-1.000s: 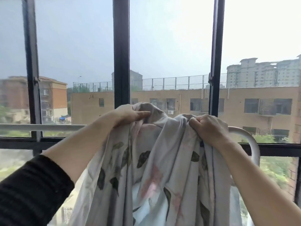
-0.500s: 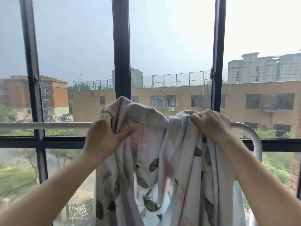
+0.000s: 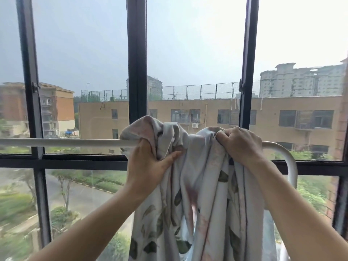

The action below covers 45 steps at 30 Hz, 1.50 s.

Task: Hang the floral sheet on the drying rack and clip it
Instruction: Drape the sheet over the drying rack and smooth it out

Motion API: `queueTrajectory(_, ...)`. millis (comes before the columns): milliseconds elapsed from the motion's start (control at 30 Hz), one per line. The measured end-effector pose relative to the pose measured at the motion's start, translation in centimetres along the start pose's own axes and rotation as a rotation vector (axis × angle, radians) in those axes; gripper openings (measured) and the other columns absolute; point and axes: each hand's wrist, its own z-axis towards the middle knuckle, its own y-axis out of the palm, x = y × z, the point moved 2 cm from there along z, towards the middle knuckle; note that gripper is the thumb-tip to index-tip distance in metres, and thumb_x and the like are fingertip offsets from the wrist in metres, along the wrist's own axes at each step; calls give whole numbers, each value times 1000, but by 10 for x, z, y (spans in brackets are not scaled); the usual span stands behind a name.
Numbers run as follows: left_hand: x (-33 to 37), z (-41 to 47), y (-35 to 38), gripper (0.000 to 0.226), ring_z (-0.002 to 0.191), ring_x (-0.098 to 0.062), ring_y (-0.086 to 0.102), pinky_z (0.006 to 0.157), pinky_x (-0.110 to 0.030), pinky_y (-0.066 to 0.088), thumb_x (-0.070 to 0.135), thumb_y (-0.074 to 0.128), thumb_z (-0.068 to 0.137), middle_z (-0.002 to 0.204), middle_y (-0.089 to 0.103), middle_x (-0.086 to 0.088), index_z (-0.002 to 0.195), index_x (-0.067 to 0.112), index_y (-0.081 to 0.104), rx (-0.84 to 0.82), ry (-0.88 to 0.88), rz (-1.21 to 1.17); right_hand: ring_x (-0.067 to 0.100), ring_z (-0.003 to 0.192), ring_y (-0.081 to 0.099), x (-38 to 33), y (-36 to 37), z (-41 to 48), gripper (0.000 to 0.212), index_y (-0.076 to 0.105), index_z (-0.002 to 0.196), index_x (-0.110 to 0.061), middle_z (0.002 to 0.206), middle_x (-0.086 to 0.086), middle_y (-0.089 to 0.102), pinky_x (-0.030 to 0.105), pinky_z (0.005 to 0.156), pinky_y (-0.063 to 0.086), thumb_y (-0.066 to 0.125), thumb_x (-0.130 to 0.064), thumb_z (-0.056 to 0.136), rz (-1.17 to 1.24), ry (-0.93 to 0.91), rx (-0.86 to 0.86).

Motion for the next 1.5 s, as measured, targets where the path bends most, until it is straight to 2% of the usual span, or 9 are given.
queueTrajectory(133, 2, -19, -4, 57, 83, -9, 61, 71, -22, 48, 51, 81, 62, 89, 65, 3, 98, 11, 64, 83, -51, -19, 24, 70, 49, -1, 4, 0, 47, 55, 56, -20, 57, -6, 47, 31, 61, 30, 25, -51, 75, -11, -3, -8)
queueTrajectory(300, -5, -39, 3, 44, 75, -1, 60, 60, -19, 48, 50, 84, 57, 81, 65, 14, 87, 26, 62, -90, -307, -55, 24, 70, 49, 1, 4, 2, 48, 56, 58, -17, 58, -6, 48, 31, 62, 31, 25, -51, 73, -2, 0, -16)
queueTrajectory(467, -10, -52, 24, 44, 75, -7, 69, 73, -35, 59, 58, 84, 52, 76, 73, 11, 82, 28, 72, -338, -550, -173, 24, 70, 51, 1, 6, 2, 48, 57, 58, -18, 57, -7, 48, 31, 62, 31, 28, -51, 79, -4, -15, -7)
queueTrajectory(733, 3, -64, 31, 37, 84, -16, 72, 74, -31, 59, 23, 84, 69, 93, 75, -3, 102, 14, 69, -583, -780, -500, 25, 71, 51, 6, 0, 0, 52, 61, 62, -16, 60, -3, 52, 31, 63, 35, 26, -52, 74, 2, -1, -23)
queueTrajectory(1000, 23, 19, -33, 14, 83, -18, 68, 77, -28, 56, 23, 71, 82, 88, 72, -6, 92, 14, 69, -346, -572, -457, 17, 59, 46, 3, 0, 3, 51, 55, 57, -16, 59, -2, 52, 26, 52, 25, 30, -52, 84, 7, -36, -71)
queueTrajectory(1100, 24, 74, -48, 9, 75, -6, 61, 67, -14, 50, 26, 66, 87, 80, 65, 4, 82, 18, 66, -248, -388, -302, 22, 61, 48, 10, -2, 4, 52, 48, 53, -15, 59, -1, 52, 28, 53, 28, 26, -51, 82, 40, -7, -83)
queueTrajectory(1233, 6, 129, -48, 7, 91, -8, 57, 76, -14, 41, 25, 60, 90, 88, 59, 6, 90, 17, 60, -218, -279, -32, 25, 62, 50, 22, -5, 4, 48, 47, 51, -13, 59, 1, 54, 29, 55, 31, 23, -47, 77, 73, 33, -57)
queueTrajectory(1400, -21, 116, -9, 91, 112, -22, 56, 105, -41, 39, 81, 62, 56, 122, 60, -1, 117, 14, 59, -778, -444, 386, 21, 68, 53, 11, -4, -3, 47, 64, 66, -18, 71, 0, 64, 29, 58, 31, 41, -48, 93, 2, 1, -15)
queueTrajectory(1500, -20, 114, -3, 92, 124, -25, 50, 111, -42, 33, 85, 38, 71, 139, 51, -2, 135, 19, 50, -867, -522, 456, 19, 71, 54, 8, -6, -3, 46, 61, 71, -23, 73, -3, 63, 29, 62, 34, 39, -58, 91, 4, 44, -34)
